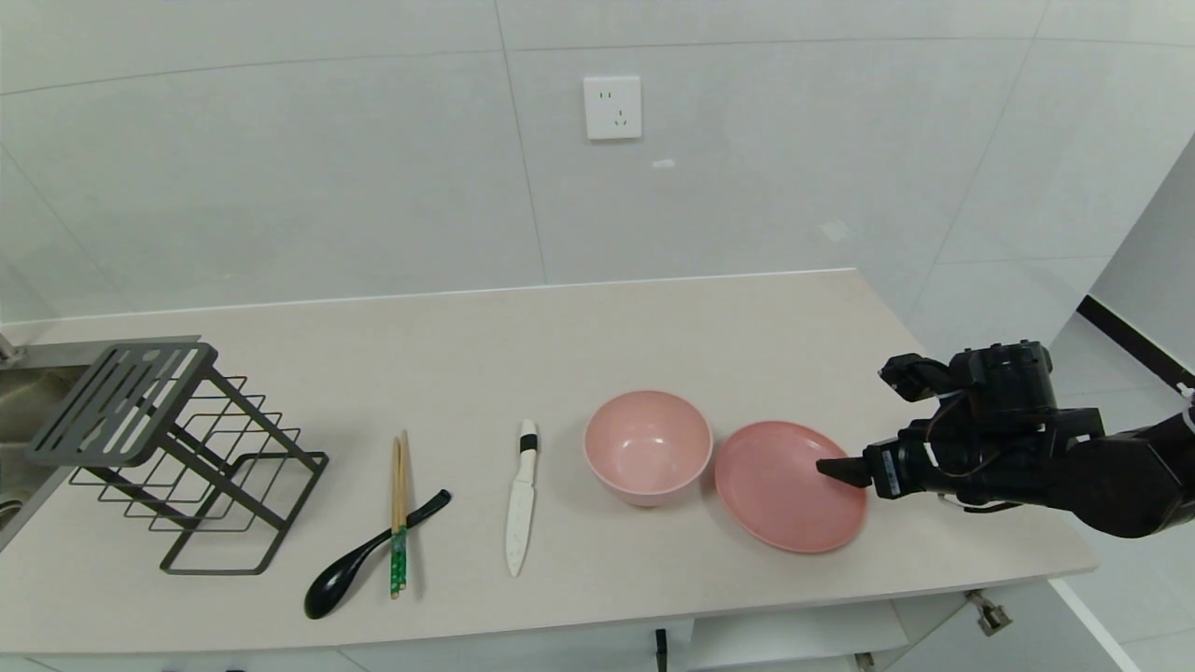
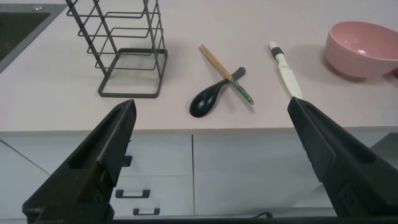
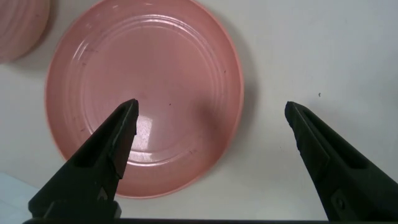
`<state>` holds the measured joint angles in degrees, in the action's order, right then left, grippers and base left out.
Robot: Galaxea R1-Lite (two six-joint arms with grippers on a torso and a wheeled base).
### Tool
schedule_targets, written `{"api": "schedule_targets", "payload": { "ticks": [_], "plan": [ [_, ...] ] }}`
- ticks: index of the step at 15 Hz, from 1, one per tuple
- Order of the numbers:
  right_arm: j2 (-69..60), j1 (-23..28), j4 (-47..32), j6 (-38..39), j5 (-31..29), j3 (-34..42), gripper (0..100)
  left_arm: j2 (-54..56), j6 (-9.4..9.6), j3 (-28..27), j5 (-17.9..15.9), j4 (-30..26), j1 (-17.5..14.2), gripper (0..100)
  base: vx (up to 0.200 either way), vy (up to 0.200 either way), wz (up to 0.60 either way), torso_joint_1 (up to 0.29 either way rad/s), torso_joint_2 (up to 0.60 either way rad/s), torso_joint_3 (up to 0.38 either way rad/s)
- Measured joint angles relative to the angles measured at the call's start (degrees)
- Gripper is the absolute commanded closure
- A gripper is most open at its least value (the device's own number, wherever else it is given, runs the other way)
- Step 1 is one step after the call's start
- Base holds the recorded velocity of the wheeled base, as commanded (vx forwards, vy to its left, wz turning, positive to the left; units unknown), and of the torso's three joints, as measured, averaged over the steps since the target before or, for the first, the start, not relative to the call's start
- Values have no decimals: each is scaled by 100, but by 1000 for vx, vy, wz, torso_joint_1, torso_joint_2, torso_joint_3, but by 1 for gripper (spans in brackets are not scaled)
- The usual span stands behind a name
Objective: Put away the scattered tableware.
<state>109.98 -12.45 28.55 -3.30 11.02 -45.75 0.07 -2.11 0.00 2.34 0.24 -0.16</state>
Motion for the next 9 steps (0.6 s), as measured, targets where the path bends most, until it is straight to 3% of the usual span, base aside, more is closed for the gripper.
{"api": "schedule_targets", "payload": {
  "ticks": [9],
  "plan": [
    [355, -91, 391, 112, 13, -52, 0, 0, 1, 0, 0, 0, 0, 0, 0, 0, 0, 0, 0, 0]
  ]
}}
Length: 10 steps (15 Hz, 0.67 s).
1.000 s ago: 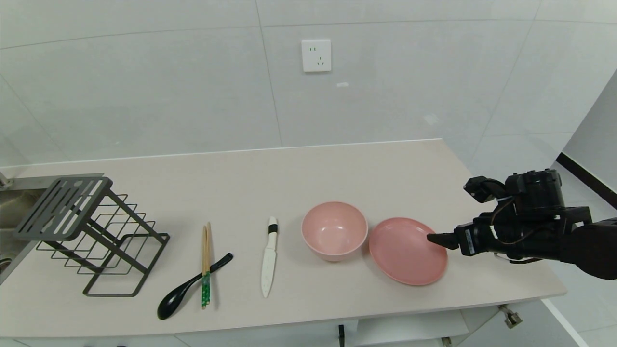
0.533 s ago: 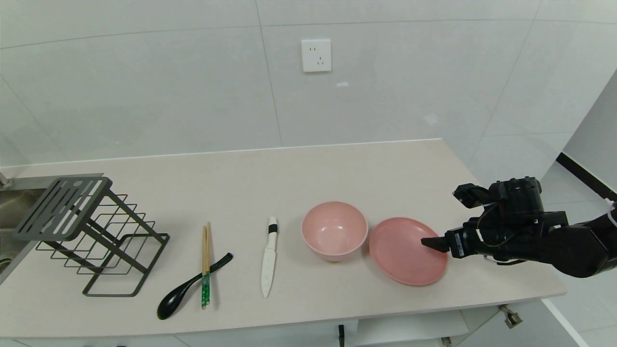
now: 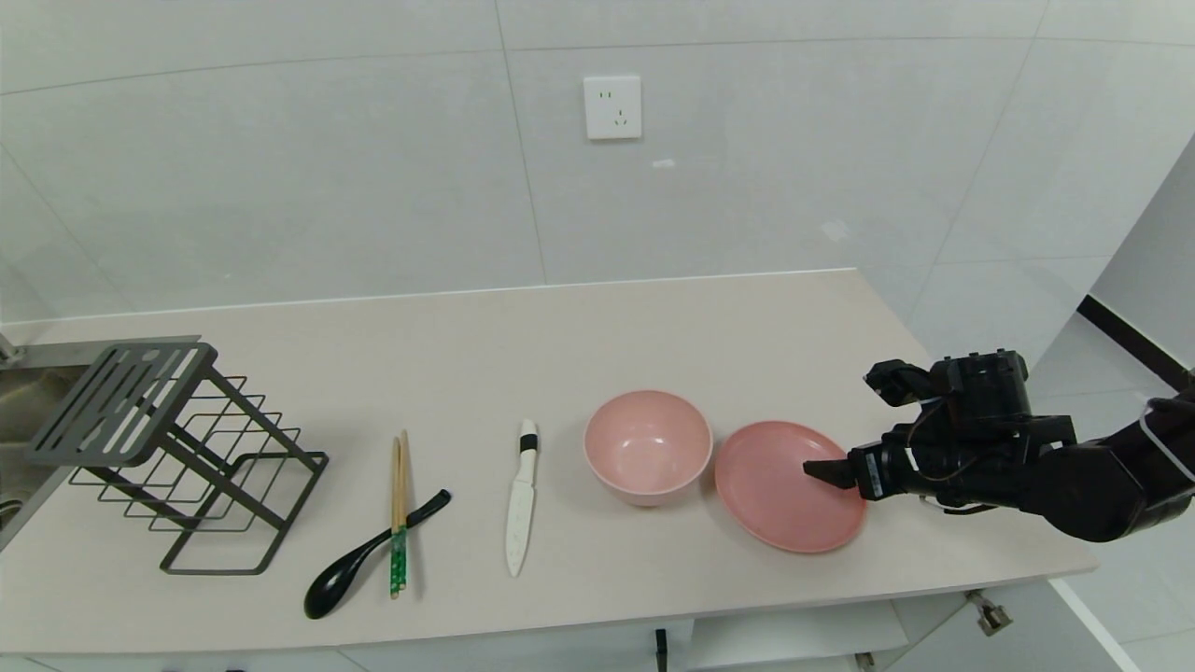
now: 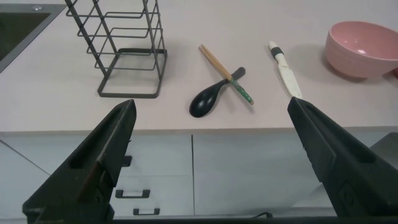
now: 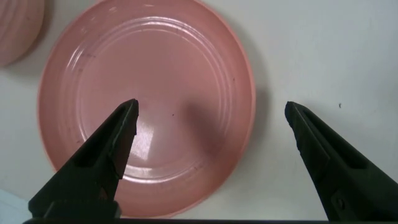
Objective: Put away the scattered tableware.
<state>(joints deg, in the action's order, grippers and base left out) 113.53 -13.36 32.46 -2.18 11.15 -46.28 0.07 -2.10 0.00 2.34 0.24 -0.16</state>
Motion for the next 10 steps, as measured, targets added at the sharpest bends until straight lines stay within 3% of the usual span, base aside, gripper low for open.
{"api": "schedule_targets", "payload": {
  "ticks": [10],
  "plan": [
    [400, -279, 172, 126, -18, -107, 0, 0, 0, 0, 0, -2, 0, 0, 0, 0, 0, 0, 0, 0]
  ]
}}
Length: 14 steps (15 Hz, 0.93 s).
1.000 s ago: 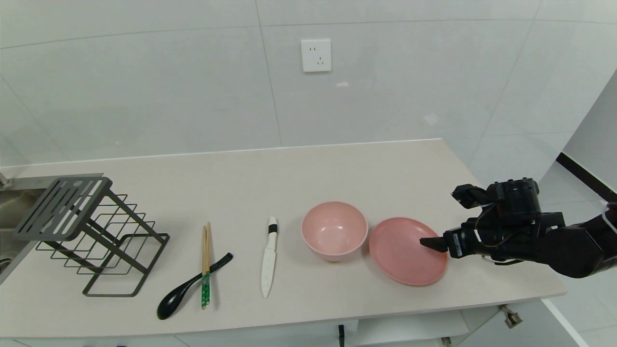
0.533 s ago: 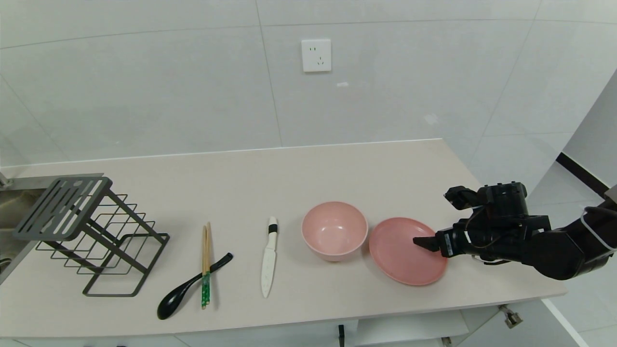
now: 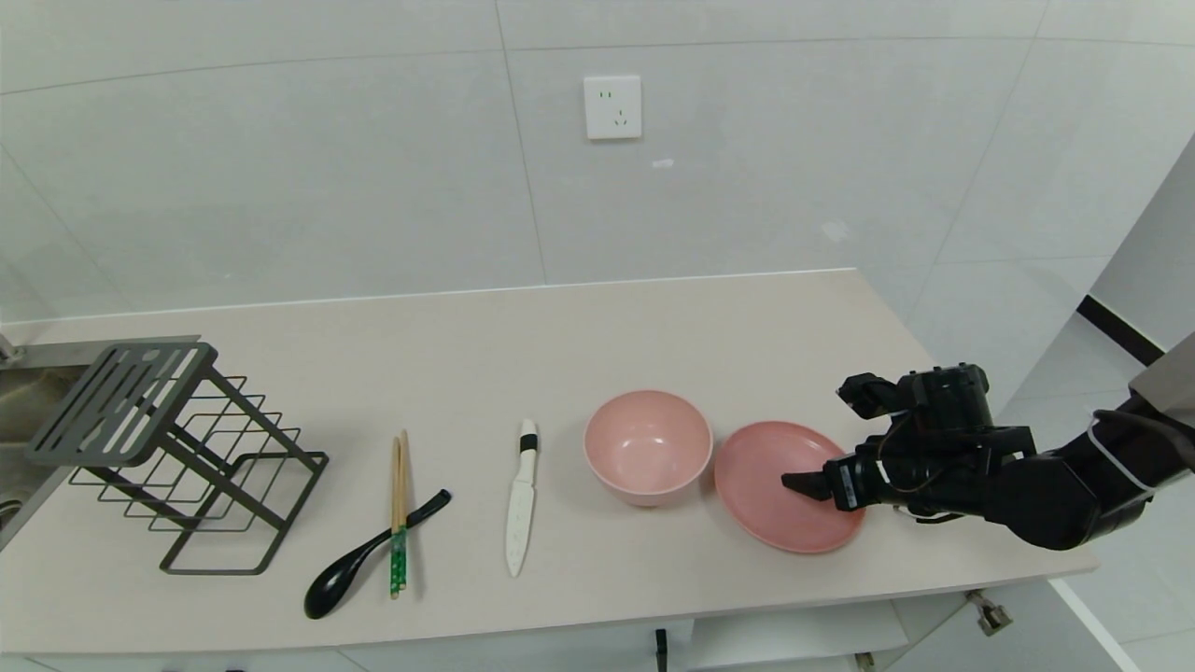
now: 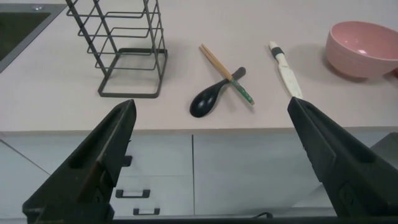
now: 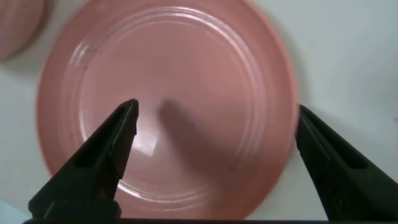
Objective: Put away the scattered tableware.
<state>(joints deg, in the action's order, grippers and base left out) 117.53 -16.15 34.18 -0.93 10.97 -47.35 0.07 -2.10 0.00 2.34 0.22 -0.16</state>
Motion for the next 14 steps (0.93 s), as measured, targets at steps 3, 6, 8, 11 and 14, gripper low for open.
{"api": "schedule_targets", "payload": {
  "ticks": [3, 6, 8, 11, 14],
  "plan": [
    [68, -116, 27, 83, -6, 17, 100, 0, 0, 0, 1, 2, 0, 0, 0, 0, 0, 0, 0, 0],
    [155, -93, 35, 163, -238, 22, 100, 0, 2, 0, 1, 0, 0, 0, 0, 0, 0, 0, 0, 0],
    [212, -38, 39, 240, -301, 27, 100, 0, 0, 0, 0, 0, 0, 0, 0, 0, 0, 0, 0, 0],
    [295, -11, 35, 282, -417, 38, 100, 0, -9, 0, -7, 2, 0, 0, 0, 0, 0, 0, 0, 0],
    [201, 0, 0, 282, -466, 60, 100, 0, -17, 0, -16, 5, 0, 0, 0, 0, 0, 0, 0, 0]
  ]
}}
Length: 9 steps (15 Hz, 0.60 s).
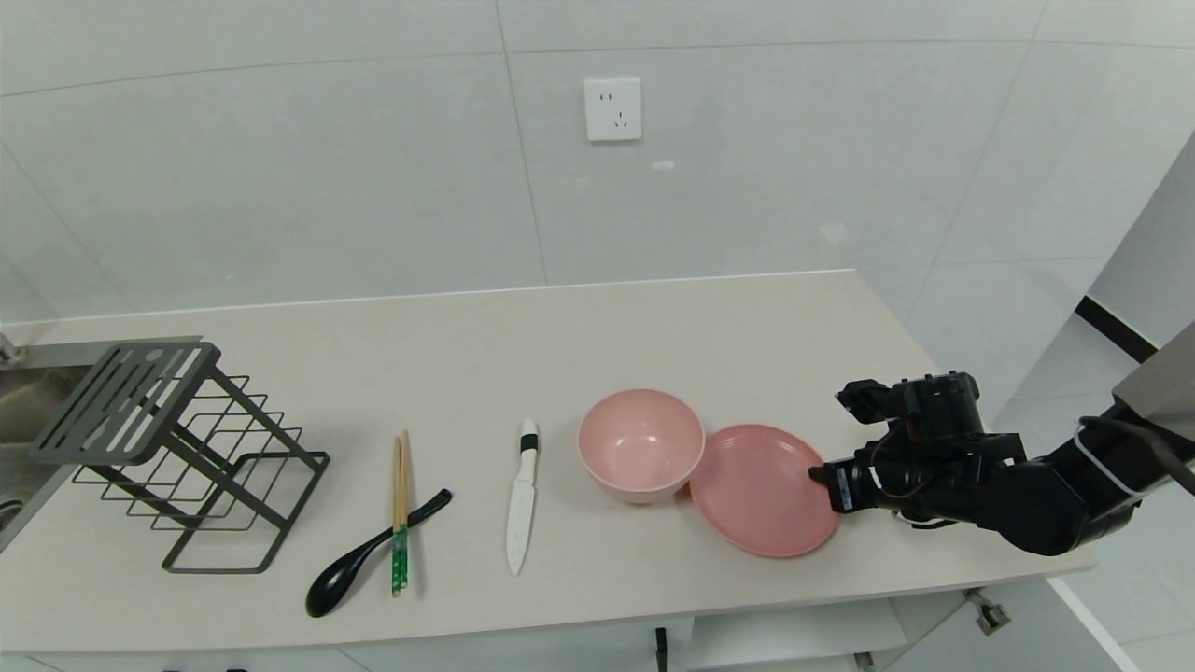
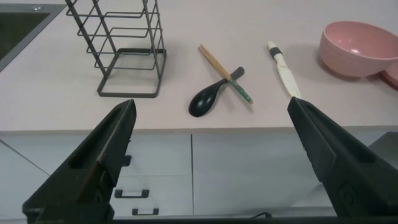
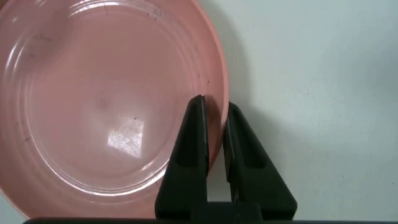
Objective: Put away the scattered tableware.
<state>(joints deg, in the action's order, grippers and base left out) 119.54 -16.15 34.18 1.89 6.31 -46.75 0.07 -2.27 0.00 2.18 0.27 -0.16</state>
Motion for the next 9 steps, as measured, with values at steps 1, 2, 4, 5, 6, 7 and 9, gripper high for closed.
{"api": "schedule_targets", "payload": {
  "ticks": [1, 2, 4, 5, 6, 7, 9],
  "plan": [
    [-107, 4, -28, -4, -13, 34, 100, 0, 0, 0, 0, 0, 0, 0, 0, 0, 0, 0, 0, 0],
    [-297, 12, -82, -17, -24, 113, 100, 0, 4, 0, 0, 0, 0, 0, 0, 0, 0, 0, 0, 0],
    [-783, 30, -49, -39, -30, 375, 100, 0, 11, 0, 0, 0, 0, 0, 0, 0, 0, 0, 0, 0],
    [-1061, 28, -35, -50, -27, 579, 100, 0, 16, 0, -2, 0, 0, 0, 0, 0, 0, 0, 0, 0],
    [-1375, 30, -30, -61, -24, 844, 100, 0, 17, 0, -2, 0, 0, 0, 0, 0, 0, 0, 0, 0],
    [-1610, 30, -24, -66, -22, 1048, 100, 0, 17, 0, -2, 0, 0, 0, 0, 0, 0, 0, 0, 0],
    [-2098, 37, -6, -69, -18, 1385, 100, 0, 27, 0, -2, -2, 0, 0, 0, 0, 0, 0, 0, 0]
  ]
}}
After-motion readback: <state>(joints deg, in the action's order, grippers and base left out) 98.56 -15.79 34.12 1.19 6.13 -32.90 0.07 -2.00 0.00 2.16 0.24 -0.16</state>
